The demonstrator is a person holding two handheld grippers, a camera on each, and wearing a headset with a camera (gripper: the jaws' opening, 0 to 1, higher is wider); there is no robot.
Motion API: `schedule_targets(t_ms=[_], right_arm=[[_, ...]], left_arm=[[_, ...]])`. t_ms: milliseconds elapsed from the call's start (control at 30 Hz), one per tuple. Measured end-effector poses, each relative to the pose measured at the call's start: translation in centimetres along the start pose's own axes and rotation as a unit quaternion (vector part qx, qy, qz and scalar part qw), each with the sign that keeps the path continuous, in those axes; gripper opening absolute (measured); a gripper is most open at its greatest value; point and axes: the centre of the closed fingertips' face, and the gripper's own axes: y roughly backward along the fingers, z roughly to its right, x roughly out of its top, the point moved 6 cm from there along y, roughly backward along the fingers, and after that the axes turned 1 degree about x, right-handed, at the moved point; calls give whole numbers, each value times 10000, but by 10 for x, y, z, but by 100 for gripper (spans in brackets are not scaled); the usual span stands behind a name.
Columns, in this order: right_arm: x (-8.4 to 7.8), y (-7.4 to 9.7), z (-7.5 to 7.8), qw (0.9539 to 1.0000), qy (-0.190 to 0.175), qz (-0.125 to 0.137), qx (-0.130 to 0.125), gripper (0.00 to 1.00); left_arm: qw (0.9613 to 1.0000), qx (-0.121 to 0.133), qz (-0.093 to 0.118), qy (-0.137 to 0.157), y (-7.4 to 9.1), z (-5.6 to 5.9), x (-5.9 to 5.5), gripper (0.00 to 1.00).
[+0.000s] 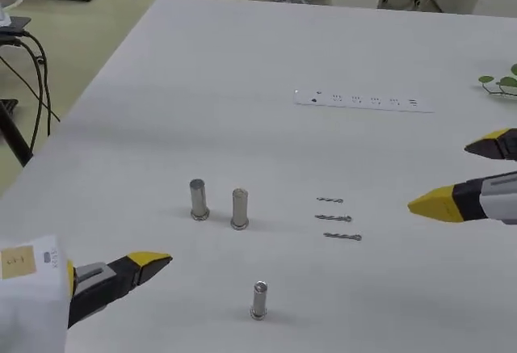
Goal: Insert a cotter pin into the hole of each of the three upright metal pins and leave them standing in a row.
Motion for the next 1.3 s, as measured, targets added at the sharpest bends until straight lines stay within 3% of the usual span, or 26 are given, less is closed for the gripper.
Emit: schedule_targets(t_ms=[333, 500, 733, 900, 1000, 1300], right_arm=[[14, -24, 11, 9972, 646, -351, 144, 61], [18, -33, 14, 9954, 812, -478, 185, 55], [24, -50, 12, 9923, 997, -587, 433, 48], [25, -66, 14, 9856, 1373, -855, 500, 42], [27, -75, 17, 9844, 1391, -902, 584, 37], [34, -99, 8, 9736, 1747, -1149, 913, 31]], left_arm=[[10000, -10, 33, -51, 2, 1, 2, 99], [10000, 24, 17, -37, 4, 3, -1, 99], [10000, 98, -4, -12, 8, 1, -3, 99], [9999, 168, 8, -18, 12, -1, -2, 99], [9998, 196, 18, -6, 13, -1, -2, 99], [9996, 287, -28, 9, 17, -3, -4, 99]])
